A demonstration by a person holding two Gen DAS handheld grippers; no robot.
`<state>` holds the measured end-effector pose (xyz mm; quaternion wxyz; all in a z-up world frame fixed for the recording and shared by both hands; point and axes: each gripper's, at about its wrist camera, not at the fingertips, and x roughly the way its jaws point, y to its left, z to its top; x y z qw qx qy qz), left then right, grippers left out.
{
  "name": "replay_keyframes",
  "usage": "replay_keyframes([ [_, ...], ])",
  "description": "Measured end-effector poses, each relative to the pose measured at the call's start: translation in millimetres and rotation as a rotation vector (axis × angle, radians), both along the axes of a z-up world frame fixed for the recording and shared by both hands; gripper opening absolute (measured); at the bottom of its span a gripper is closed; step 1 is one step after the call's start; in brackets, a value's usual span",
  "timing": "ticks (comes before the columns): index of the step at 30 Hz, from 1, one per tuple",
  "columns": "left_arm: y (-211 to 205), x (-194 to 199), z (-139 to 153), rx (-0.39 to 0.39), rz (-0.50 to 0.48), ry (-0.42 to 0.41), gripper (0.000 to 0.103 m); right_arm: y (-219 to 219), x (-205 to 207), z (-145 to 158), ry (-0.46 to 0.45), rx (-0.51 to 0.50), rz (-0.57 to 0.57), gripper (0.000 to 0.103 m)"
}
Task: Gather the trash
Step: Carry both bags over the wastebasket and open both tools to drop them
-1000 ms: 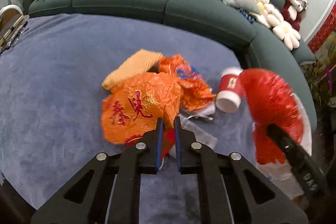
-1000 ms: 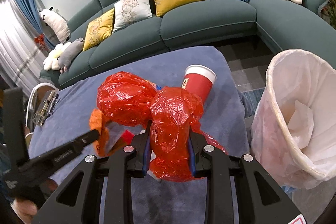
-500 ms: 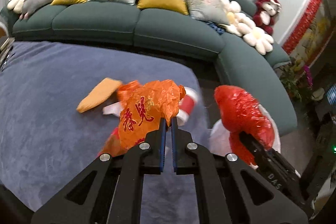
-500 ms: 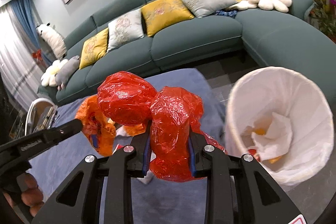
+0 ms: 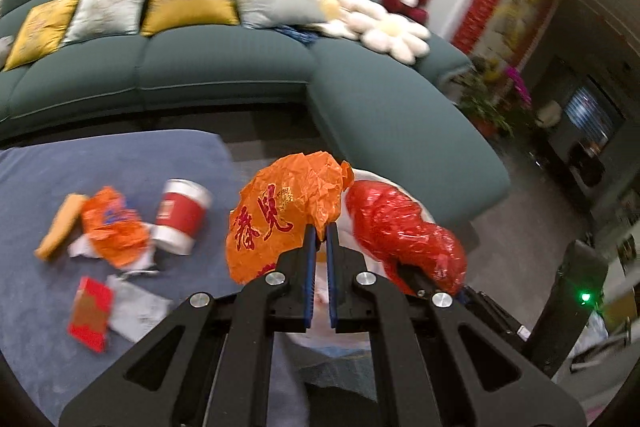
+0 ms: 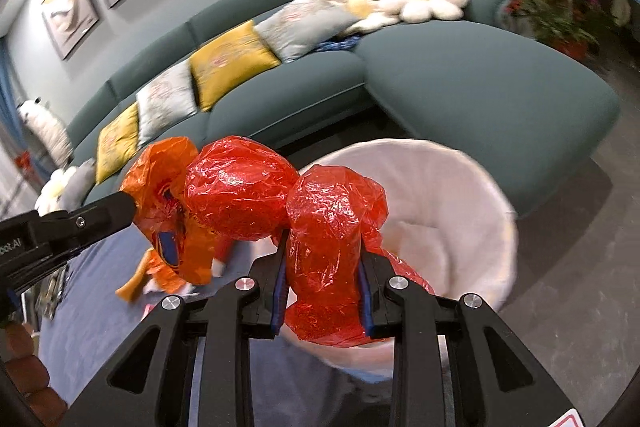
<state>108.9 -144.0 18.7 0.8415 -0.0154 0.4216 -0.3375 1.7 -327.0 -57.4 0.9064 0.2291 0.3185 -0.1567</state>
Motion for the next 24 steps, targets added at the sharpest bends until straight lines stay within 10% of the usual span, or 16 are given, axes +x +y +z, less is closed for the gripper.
replay_keyframes([
  [17, -81, -4, -42, 0.009, -0.162, 0.102, 0.009, -68, -28, -24, 0.030, 0.026, -0.167, 0.027],
  [21, -72, 0, -43, 0.032, -0.109, 0.081, 0.049, -67, -22, -25, 0.030, 0.024, -0.153, 0.027],
  [24, -59, 4, -42, 0.022, -0.065, 0.078, 0.056, -63, -16, -26, 0.030, 0.021, -0.137, 0.029],
])
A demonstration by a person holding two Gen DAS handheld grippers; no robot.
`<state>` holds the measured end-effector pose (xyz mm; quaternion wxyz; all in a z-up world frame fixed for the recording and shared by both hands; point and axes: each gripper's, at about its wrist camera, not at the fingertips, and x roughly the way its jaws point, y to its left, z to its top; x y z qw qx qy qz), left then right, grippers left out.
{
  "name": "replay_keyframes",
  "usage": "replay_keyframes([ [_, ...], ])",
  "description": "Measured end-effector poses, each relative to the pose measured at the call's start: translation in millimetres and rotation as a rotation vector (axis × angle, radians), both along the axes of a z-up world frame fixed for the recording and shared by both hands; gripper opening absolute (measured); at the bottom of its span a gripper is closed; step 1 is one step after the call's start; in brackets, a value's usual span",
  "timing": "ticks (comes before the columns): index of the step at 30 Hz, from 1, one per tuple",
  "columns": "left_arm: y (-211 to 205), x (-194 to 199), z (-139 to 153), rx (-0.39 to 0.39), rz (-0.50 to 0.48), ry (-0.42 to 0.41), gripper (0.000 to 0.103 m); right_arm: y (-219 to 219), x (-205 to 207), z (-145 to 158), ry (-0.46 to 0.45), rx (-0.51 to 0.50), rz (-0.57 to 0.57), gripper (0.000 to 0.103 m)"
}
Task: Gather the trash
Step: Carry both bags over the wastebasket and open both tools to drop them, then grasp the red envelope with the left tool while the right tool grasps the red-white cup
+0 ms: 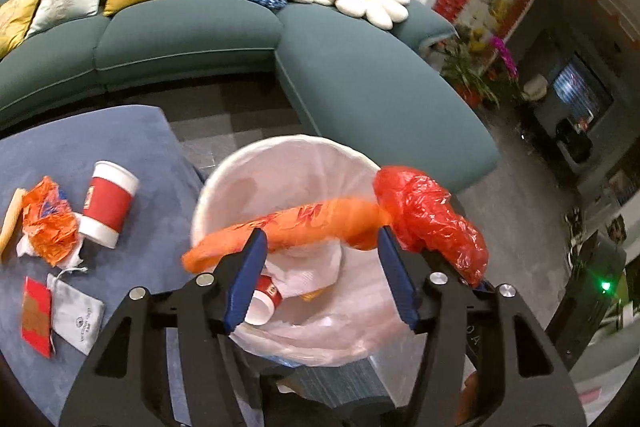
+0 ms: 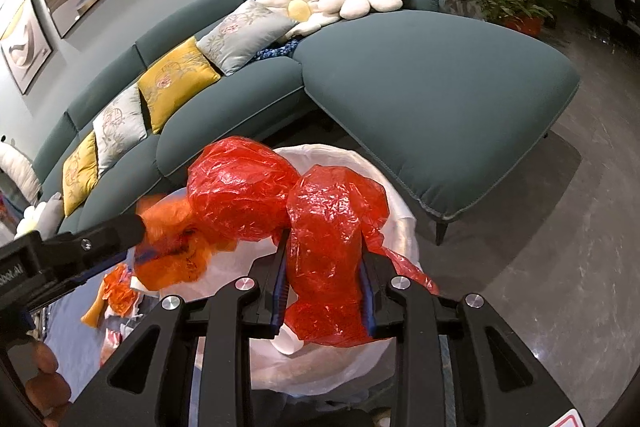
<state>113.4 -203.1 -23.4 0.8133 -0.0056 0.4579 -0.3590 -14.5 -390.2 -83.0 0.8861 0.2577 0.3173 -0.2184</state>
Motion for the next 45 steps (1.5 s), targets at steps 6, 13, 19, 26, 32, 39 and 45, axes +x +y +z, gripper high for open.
replay_keyframes([
  [6, 24, 11, -5, 0.020, 0.066, 0.011, 0.056, 13, 13, 2, -0.009, 0.000, 0.036, 0.031],
  [13, 40, 14, -5, 0.047, 0.094, -0.010, 0.061, 25, 23, 9, -0.021, -0.013, 0.058, 0.041],
  [19, 55, 17, -5, 0.050, 0.126, -0.013, 0.061, 33, 29, 14, -0.021, -0.027, 0.074, 0.044],
  [26, 74, 22, -9, 0.070, 0.169, -0.015, 0.062, 45, 32, 19, -0.023, -0.031, 0.093, 0.044],
  [32, 97, 23, -11, 0.076, 0.211, -0.011, 0.062, 63, 40, 25, -0.020, -0.042, 0.127, 0.044],
  [39, 131, 26, -14, 0.086, 0.264, -0.010, 0.065, 95, 52, 31, -0.022, -0.052, 0.190, 0.047],
  [45, 173, 29, -23, 0.108, 0.323, -0.010, 0.068, 130, 66, 32, -0.012, -0.060, 0.257, 0.048],
])
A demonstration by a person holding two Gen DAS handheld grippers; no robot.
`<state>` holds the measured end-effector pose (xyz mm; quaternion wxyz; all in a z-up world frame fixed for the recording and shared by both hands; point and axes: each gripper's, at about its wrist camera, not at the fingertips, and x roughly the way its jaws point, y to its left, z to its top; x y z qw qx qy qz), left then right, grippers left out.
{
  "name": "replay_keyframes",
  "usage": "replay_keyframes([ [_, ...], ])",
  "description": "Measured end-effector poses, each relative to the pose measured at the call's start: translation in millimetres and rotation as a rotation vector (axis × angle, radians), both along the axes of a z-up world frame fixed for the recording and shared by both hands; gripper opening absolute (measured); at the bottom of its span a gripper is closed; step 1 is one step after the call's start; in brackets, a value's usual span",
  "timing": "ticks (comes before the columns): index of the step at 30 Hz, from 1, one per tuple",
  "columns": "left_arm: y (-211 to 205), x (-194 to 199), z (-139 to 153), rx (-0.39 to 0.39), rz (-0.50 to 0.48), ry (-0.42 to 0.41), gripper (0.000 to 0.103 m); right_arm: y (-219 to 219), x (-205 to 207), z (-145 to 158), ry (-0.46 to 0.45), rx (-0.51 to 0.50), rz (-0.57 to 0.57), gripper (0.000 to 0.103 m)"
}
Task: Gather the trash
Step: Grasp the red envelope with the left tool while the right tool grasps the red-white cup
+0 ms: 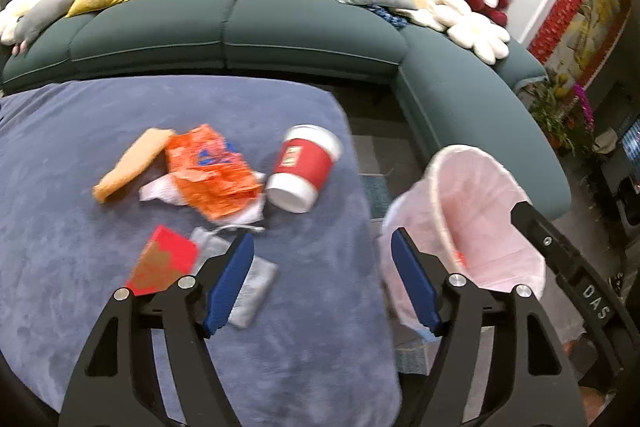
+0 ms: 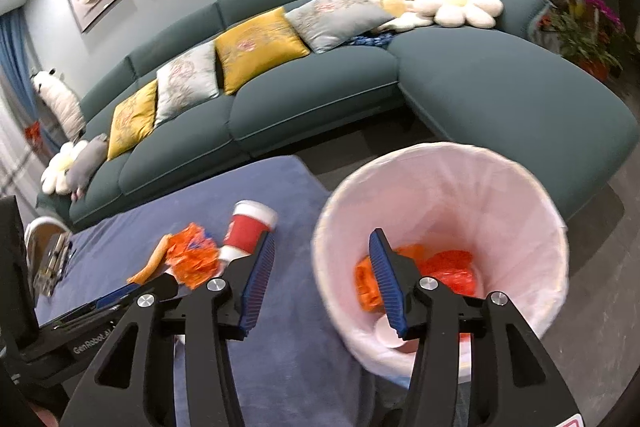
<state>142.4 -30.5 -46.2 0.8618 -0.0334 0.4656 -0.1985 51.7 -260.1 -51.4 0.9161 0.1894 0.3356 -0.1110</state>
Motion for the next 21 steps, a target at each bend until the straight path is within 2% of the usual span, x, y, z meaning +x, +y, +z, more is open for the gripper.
replay_keyframes([
  [10, 62, 10, -27, 0.049, 0.093, 0.036, 0.070, 54, 34, -14, 0.047, 0.002, 0.101, 0.050],
  [14, 82, 17, -43, 0.077, 0.120, 0.058, 0.070, 70, 48, -24, 0.068, 0.001, 0.125, 0.054],
  [21, 115, 32, -75, 0.109, 0.173, 0.114, 0.070, 90, 82, -46, 0.119, -0.001, 0.160, 0.054],
])
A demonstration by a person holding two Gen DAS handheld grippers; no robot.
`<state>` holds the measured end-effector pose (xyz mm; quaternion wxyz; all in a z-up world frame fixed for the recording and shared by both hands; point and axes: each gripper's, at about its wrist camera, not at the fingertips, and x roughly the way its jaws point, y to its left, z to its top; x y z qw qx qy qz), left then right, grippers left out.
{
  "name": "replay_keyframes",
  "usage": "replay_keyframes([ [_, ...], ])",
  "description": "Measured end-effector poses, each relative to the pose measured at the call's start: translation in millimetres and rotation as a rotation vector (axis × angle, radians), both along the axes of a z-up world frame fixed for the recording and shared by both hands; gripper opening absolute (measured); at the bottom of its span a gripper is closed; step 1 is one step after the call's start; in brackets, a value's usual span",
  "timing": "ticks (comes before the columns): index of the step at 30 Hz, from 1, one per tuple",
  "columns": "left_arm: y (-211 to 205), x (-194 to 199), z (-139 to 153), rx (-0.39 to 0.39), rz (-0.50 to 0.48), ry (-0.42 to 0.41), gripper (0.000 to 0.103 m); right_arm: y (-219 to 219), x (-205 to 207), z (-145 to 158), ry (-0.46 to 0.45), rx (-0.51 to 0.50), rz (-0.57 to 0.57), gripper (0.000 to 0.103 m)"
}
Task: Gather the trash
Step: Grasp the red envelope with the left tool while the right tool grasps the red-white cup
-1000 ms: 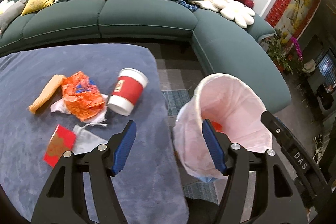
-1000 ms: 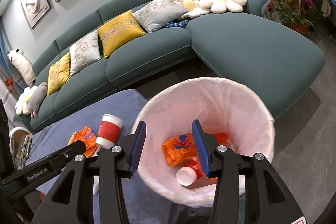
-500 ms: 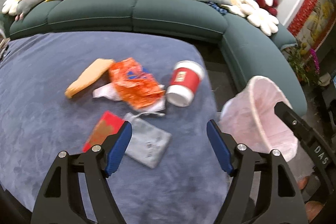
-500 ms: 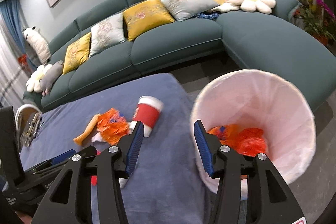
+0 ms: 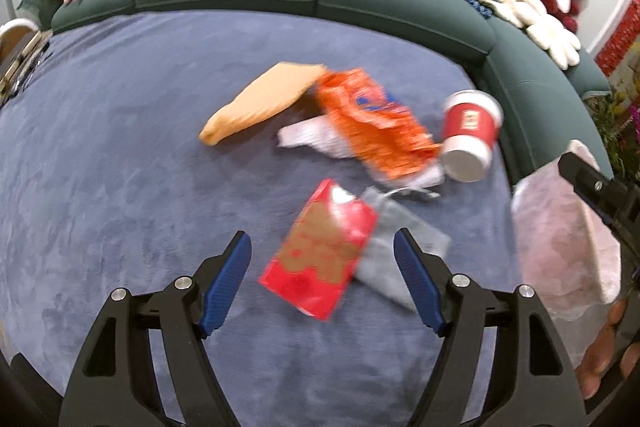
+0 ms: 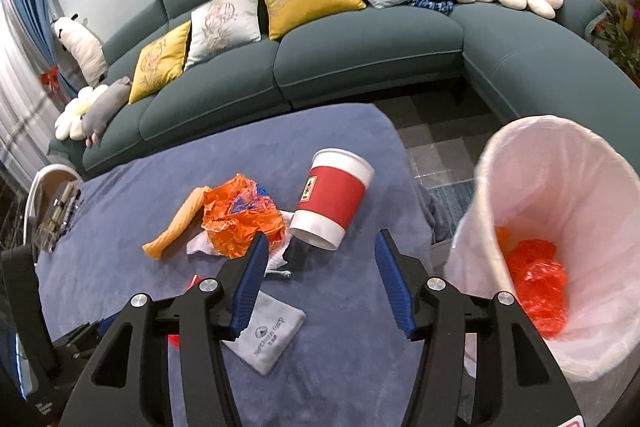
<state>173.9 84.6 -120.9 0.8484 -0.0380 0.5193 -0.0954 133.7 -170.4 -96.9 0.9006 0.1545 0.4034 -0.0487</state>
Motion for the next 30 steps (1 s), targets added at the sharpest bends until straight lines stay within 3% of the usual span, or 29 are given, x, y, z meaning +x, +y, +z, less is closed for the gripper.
replay_keyframes([
  [8, 17, 15, -34, 0.010, 0.014, 0.066, 0.070, 8, 42, -30, 0.056, -0.004, 0.003, 0.055],
  [15, 12, 25, -51, -0.034, -0.016, 0.116, 0.066, 0, 79, -55, 0.103, -0.002, -0.012, 0.055],
  [20, 9, 29, -52, -0.069, -0.041, 0.123, 0.046, -4, 92, -71, 0.123, 0.036, -0.018, 0.057],
  [30, 5, 30, -43, -0.084, -0.064, 0.102, 0.017, 3, 102, -82, 0.115, 0.055, 0.005, 0.057],
])
